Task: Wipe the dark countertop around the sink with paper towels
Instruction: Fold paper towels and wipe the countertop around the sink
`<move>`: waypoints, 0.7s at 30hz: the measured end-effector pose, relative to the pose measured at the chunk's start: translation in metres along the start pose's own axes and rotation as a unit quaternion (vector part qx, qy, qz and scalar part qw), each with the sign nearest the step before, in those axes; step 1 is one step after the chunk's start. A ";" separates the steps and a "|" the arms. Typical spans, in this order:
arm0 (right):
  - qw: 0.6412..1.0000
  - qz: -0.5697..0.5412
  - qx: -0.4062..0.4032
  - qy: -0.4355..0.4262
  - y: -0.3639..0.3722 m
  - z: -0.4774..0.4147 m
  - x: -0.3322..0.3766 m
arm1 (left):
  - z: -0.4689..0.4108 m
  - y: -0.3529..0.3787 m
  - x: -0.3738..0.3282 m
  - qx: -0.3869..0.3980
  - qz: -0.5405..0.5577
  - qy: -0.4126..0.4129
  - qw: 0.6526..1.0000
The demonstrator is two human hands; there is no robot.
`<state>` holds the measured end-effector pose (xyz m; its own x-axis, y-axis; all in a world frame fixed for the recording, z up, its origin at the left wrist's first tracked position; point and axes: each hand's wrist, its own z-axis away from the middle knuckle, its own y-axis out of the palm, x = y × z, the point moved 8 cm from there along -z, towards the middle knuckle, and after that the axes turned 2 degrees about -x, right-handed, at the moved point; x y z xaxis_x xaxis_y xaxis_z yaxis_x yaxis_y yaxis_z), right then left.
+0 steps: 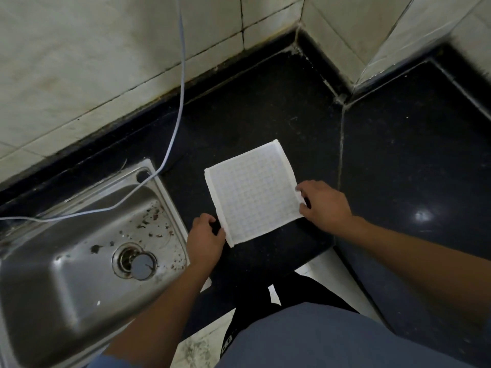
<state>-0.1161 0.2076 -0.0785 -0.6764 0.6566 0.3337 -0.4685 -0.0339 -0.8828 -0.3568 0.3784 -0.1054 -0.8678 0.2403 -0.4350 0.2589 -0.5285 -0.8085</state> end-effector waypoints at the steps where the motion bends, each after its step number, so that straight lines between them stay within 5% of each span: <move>1: 0.998 0.040 0.026 -0.044 0.010 0.004 0.009 | 0.004 0.001 -0.005 0.000 -0.016 0.037 0.999; 4: 0.974 0.155 0.057 -0.153 0.039 0.013 0.030 | 0.019 0.019 -0.028 0.049 -0.076 0.167 0.982; 7: 0.967 0.199 0.073 -0.139 0.042 0.011 0.028 | 0.037 0.045 -0.049 0.094 -0.150 0.272 0.946; 15: 0.987 0.072 0.031 -0.142 0.011 0.026 0.017 | 0.045 0.054 -0.050 0.074 -0.262 0.293 0.916; 21: 0.987 0.034 0.128 -0.091 0.009 0.033 -0.006 | 0.051 0.034 -0.035 0.213 -0.110 0.247 0.939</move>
<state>-0.1353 0.1787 -0.0775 -0.7911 0.5007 0.3513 -0.5314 -0.2783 -0.8001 -0.3391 0.3108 -0.0974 -0.5500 0.6749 -0.4920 -0.1890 -0.6744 -0.7138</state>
